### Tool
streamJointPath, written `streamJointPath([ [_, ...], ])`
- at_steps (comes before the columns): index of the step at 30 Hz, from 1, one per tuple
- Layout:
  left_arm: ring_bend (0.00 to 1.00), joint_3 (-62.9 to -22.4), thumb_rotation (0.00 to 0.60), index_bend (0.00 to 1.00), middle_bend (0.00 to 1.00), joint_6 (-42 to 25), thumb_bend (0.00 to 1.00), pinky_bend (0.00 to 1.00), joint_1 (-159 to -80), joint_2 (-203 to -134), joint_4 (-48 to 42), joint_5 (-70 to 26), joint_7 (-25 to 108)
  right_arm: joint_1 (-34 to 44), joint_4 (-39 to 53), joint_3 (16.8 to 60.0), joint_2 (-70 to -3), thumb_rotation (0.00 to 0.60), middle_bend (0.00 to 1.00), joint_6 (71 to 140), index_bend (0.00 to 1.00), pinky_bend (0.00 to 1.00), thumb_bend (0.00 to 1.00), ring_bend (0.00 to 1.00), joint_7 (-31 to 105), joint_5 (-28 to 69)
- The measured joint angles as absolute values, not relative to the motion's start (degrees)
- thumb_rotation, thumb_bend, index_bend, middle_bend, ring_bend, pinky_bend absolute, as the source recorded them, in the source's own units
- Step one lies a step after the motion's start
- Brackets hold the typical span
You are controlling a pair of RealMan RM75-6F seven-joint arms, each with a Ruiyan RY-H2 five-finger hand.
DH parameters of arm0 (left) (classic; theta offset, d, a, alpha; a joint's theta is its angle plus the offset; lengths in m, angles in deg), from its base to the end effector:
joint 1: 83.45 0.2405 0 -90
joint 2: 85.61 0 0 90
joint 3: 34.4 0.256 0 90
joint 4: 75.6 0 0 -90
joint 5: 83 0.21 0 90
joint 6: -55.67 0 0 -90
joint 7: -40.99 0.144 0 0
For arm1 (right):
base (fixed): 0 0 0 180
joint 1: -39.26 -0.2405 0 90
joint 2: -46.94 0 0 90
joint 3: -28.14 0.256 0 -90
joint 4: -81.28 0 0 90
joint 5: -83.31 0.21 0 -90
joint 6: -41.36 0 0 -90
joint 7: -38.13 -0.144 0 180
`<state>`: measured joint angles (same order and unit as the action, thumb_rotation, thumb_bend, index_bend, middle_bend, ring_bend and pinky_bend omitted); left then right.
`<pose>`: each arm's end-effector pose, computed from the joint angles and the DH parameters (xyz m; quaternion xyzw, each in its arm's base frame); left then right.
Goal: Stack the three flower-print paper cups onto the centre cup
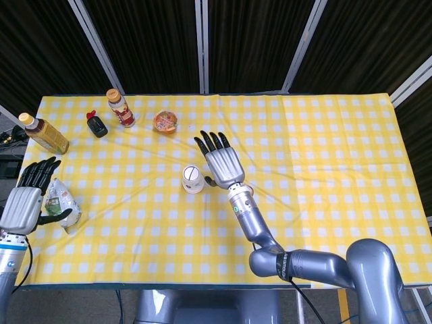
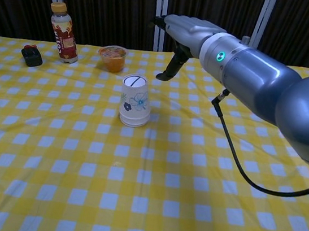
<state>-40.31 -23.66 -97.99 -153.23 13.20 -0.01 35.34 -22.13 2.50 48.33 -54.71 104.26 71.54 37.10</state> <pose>-0.2891 0.2444 0.1425 -0.5985 -0.3946 -0.4442 0.5373 -0.0132 -0.3880 -0.0409 0.7009 -0.3469 0.4406 0.4408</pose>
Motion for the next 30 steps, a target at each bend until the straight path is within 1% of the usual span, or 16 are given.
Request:
streamJointPath([
  [6,0.0,-40.4,0.6,0.0,0.0,-23.4,0.12,0.0,-98.0,-153.4,13.0,-0.4,35.8,-18.6,-2.1,45.7,-51.5,0.6,0.0,106.1,0.05,0.0,0.12,0.0,71.1,34.5],
  [11,0.0,-40.4,0.6,0.0,0.0,-23.3,0.12,0.0,-98.0,-153.7,12.7,-0.7,36.5,-13.6,-5.6,41.4,-48.0,0.6,0.0,109.8,0.06,0.0,0.12,0.0,69.4,29.3],
  [17,0.0,-40.1,0.6,0.0,0.0,-23.1,0.12,0.0,-98.1,-154.3,12.5,-0.6,38.0,-7.0,-7.4,36.3,-43.9,0.6,0.0,115.2,0.05,0.0,0.12,0.0,65.3,23.7],
  [21,0.0,-39.7,0.6,0.0,0.0,-23.7,0.12,0.0,-97.9,-155.6,12.2,0.0,39.7,-0.3,-6.8,31.5,-40.6,0.6,0.0,120.4,0.03,0.0,0.12,0.0,60.8,18.1],
  [25,0.0,-39.0,0.6,0.0,0.0,-25.0,0.11,0.0,-97.2,-156.7,11.3,0.8,40.9,6.7,-3.7,27.2,-38.3,0.6,0.0,125.2,0.01,0.0,0.12,0.0,56.2,13.8],
  [30,0.0,-38.1,0.6,0.0,0.0,-26.9,0.11,0.0,-95.8,-158.0,10.0,1.5,41.6,12.5,0.0,24.8,-36.5,0.6,0.0,127.0,0.0,0.0,0.12,0.0,50.4,11.8],
])
